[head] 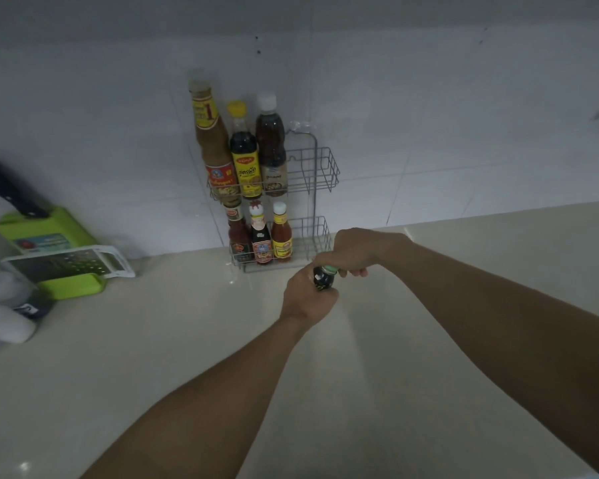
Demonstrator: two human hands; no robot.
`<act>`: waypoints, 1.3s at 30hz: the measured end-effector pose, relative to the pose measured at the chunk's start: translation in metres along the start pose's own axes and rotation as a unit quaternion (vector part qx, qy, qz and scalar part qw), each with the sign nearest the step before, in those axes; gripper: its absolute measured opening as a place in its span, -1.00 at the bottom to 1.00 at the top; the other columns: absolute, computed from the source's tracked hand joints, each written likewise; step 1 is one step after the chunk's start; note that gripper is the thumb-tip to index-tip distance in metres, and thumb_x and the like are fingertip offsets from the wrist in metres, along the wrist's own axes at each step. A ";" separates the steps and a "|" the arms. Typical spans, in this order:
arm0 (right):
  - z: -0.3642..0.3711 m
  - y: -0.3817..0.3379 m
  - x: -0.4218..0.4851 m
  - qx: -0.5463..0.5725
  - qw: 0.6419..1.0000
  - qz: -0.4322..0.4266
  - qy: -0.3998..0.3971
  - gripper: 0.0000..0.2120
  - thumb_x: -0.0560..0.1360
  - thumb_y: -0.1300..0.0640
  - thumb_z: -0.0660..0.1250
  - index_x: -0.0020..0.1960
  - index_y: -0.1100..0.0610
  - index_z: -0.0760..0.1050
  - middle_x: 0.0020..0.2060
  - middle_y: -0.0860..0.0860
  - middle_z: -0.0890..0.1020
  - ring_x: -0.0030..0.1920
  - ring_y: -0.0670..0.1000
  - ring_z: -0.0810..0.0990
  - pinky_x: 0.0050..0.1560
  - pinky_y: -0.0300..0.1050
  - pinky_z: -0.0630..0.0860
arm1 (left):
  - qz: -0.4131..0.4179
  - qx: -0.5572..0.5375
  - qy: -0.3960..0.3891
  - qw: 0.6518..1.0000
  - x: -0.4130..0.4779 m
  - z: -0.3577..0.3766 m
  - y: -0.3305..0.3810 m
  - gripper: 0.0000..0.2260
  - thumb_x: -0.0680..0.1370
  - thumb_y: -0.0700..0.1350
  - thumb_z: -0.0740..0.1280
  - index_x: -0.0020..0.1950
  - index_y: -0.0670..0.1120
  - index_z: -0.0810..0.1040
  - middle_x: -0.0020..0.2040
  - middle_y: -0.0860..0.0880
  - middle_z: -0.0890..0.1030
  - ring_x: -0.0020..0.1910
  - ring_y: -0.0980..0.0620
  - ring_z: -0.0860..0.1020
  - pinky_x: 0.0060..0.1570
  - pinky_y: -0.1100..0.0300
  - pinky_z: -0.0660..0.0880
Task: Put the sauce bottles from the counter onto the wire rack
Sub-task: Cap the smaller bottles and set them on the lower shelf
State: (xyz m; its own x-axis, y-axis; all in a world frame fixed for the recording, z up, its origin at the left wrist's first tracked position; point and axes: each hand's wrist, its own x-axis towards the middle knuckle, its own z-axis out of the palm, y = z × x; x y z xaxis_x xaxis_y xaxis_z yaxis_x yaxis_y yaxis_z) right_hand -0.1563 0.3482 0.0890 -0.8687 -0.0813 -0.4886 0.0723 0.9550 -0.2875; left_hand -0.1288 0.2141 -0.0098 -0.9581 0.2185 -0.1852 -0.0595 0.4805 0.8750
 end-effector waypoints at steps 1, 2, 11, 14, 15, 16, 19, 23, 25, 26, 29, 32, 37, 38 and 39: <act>0.002 -0.002 0.002 -0.003 1.000 0.007 0.006 -0.44 0.55 -0.27 0.16 -0.29 0.18 0.57 -0.49 0.01 0.62 -0.39 0.02 0.60 -0.11 -0.11 0.52 | -0.004 -0.005 0.004 1.000 0.000 0.000 0.000 -0.75 0.36 -0.17 0.36 0.00 0.06 0.56 -0.14 0.10 0.62 -0.13 0.04 0.58 -0.28 0.23 0.39; 0.004 -0.003 0.005 -0.011 1.000 0.010 0.014 -0.41 0.55 -0.29 0.13 -0.28 0.19 0.56 -0.43 0.04 0.64 -0.36 0.02 0.60 -0.13 -0.11 0.52 | -0.010 -0.009 0.009 1.000 0.000 0.000 -0.001 -0.76 0.37 -0.18 0.37 -0.01 0.05 0.55 -0.15 0.10 0.61 -0.13 0.03 0.58 -0.27 0.22 0.39; -0.001 -0.006 0.005 0.038 0.995 -0.087 -0.005 -0.63 0.54 -0.16 0.32 -0.08 0.16 0.58 -0.31 0.00 0.71 -0.32 -0.05 0.63 -0.16 -0.14 0.46 | -0.035 -0.008 0.041 0.999 0.002 -0.008 -0.007 -0.75 0.33 -0.12 0.36 -0.01 0.01 0.55 -0.11 0.02 0.65 -0.08 -0.04 0.61 -0.20 0.14 0.47; 0.004 -0.007 0.009 -0.012 0.999 -0.037 0.011 -0.40 0.52 -0.33 0.19 -0.23 0.21 0.60 -0.44 0.02 0.67 -0.34 -0.03 0.65 -0.07 -0.12 0.55 | -0.026 0.002 0.041 0.999 0.001 -0.008 -0.010 -0.67 0.29 -0.09 0.33 0.04 0.03 0.57 -0.10 0.03 0.66 -0.06 -0.04 0.61 -0.11 0.09 0.56; 0.007 -0.008 0.011 -0.018 0.999 -0.025 0.025 -0.38 0.51 -0.35 0.18 -0.24 0.21 0.58 -0.43 0.04 0.67 -0.34 0.00 0.65 -0.06 -0.10 0.57 | -0.024 0.000 0.043 0.999 0.001 -0.007 -0.010 -0.67 0.28 -0.09 0.33 0.04 0.03 0.58 -0.10 0.03 0.66 -0.06 -0.04 0.61 -0.09 0.08 0.57; 0.010 -0.009 0.013 -0.024 0.998 -0.021 0.048 -0.40 0.51 -0.35 0.18 -0.24 0.20 0.56 -0.39 0.06 0.67 -0.31 0.04 0.65 -0.07 -0.09 0.57 | -0.024 -0.001 0.044 0.999 0.000 -0.007 -0.009 -0.68 0.28 -0.09 0.33 0.02 0.02 0.58 -0.11 0.02 0.65 -0.07 -0.04 0.61 -0.11 0.09 0.55; 0.016 -0.014 0.012 -0.043 0.988 -0.062 0.135 -0.57 0.57 -0.22 0.19 -0.07 0.16 0.50 -0.14 0.10 0.61 -0.09 0.12 0.58 -0.09 -0.04 0.51 | -0.017 0.001 0.032 0.999 -0.001 -0.006 -0.008 -0.81 0.33 -0.13 0.36 -0.07 -0.02 0.54 -0.18 0.03 0.62 -0.15 -0.04 0.58 -0.22 0.15 0.45; 0.010 -0.016 0.008 0.029 0.997 -0.069 0.021 -0.53 0.58 -0.26 0.17 -0.03 0.18 0.49 -0.23 0.09 0.69 -0.28 0.03 0.62 -0.15 -0.10 0.49 | -0.026 -0.016 0.037 0.999 -0.003 -0.008 -0.006 -0.72 0.29 -0.09 0.33 -0.01 0.00 0.56 -0.15 0.03 0.63 -0.13 -0.02 0.60 -0.22 0.15 0.48; 0.006 -0.012 0.007 0.040 0.997 -0.060 -0.030 -0.56 0.53 -0.22 0.24 -0.10 0.18 0.53 -0.26 0.08 0.72 -0.32 -0.02 0.64 -0.03 -0.07 0.52 | -0.016 -0.013 0.038 0.999 -0.003 -0.009 -0.007 -0.68 0.30 -0.10 0.33 0.05 0.01 0.58 -0.12 0.05 0.64 -0.10 0.00 0.60 -0.21 0.17 0.48; 0.006 -0.010 0.008 0.026 0.998 -0.054 -0.030 -0.56 0.52 -0.20 0.24 -0.16 0.19 0.55 -0.33 0.06 0.72 -0.32 -0.02 0.65 -0.02 -0.08 0.52 | -0.011 -0.013 0.035 0.999 -0.003 -0.008 -0.007 -0.69 0.32 -0.12 0.35 0.06 0.02 0.58 -0.13 0.06 0.64 -0.11 0.02 0.60 -0.22 0.18 0.47; 0.007 -0.009 0.013 -0.049 0.998 -0.038 0.011 -0.47 0.54 -0.20 0.16 -0.37 0.18 0.53 -0.58 0.01 0.61 -0.33 0.02 0.65 -0.10 -0.12 0.54 | -0.005 -0.016 0.025 1.000 -0.004 -0.005 -0.007 -0.76 0.37 -0.20 0.37 -0.01 0.04 0.54 -0.19 0.10 0.59 -0.19 0.08 0.56 -0.26 0.21 0.42; 0.012 -0.007 0.018 -0.084 0.990 -0.087 0.069 -0.43 0.57 -0.30 0.10 -0.33 0.10 0.50 -0.46 -0.02 0.62 -0.26 0.03 0.63 -0.15 -0.08 0.51 | -0.012 -0.029 0.029 0.999 -0.005 -0.002 -0.004 -0.83 0.38 -0.20 0.37 -0.18 0.06 0.46 -0.26 0.09 0.55 -0.25 0.05 0.51 -0.28 0.18 0.39; 0.021 0.003 0.012 -0.118 0.938 -0.245 0.213 -0.58 0.65 -0.19 0.07 -0.25 0.02 0.43 -0.44 -0.12 0.41 -0.38 -0.10 0.40 -0.30 -0.11 0.31 | -0.013 -0.045 -0.019 0.999 0.002 -0.008 0.005 -0.88 0.30 -0.15 0.38 -0.23 -0.04 0.46 -0.31 0.02 0.54 -0.31 0.02 0.49 -0.30 0.17 0.39; 0.021 0.005 0.011 -0.133 0.931 -0.248 0.231 -0.56 0.66 -0.16 0.06 -0.26 0.05 0.43 -0.46 -0.12 0.39 -0.41 -0.09 0.40 -0.33 -0.10 0.30 | -0.015 -0.050 -0.040 0.998 0.003 -0.010 0.008 -0.87 0.26 -0.15 0.37 -0.24 -0.05 0.47 -0.32 0.01 0.53 -0.32 0.01 0.48 -0.31 0.16 0.39; 0.022 0.006 0.010 -0.149 0.929 -0.237 0.243 -0.56 0.67 -0.12 0.06 -0.29 0.07 0.40 -0.46 -0.10 0.39 -0.40 -0.03 0.44 -0.32 -0.09 0.32 | -0.022 -0.058 -0.056 0.996 0.003 -0.010 0.010 -0.86 0.25 -0.15 0.36 -0.24 -0.05 0.47 -0.33 0.00 0.52 -0.33 0.00 0.47 -0.31 0.16 0.38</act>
State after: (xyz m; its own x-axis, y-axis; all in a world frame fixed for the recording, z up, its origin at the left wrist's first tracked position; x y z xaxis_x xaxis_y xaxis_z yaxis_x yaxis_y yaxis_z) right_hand -0.1543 0.3468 0.0644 -0.8922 -0.4437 0.0846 -0.4507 0.8871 -0.0996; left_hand -0.1355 0.2108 0.0031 -0.9168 0.2965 -0.2677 -0.1389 0.3917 0.9096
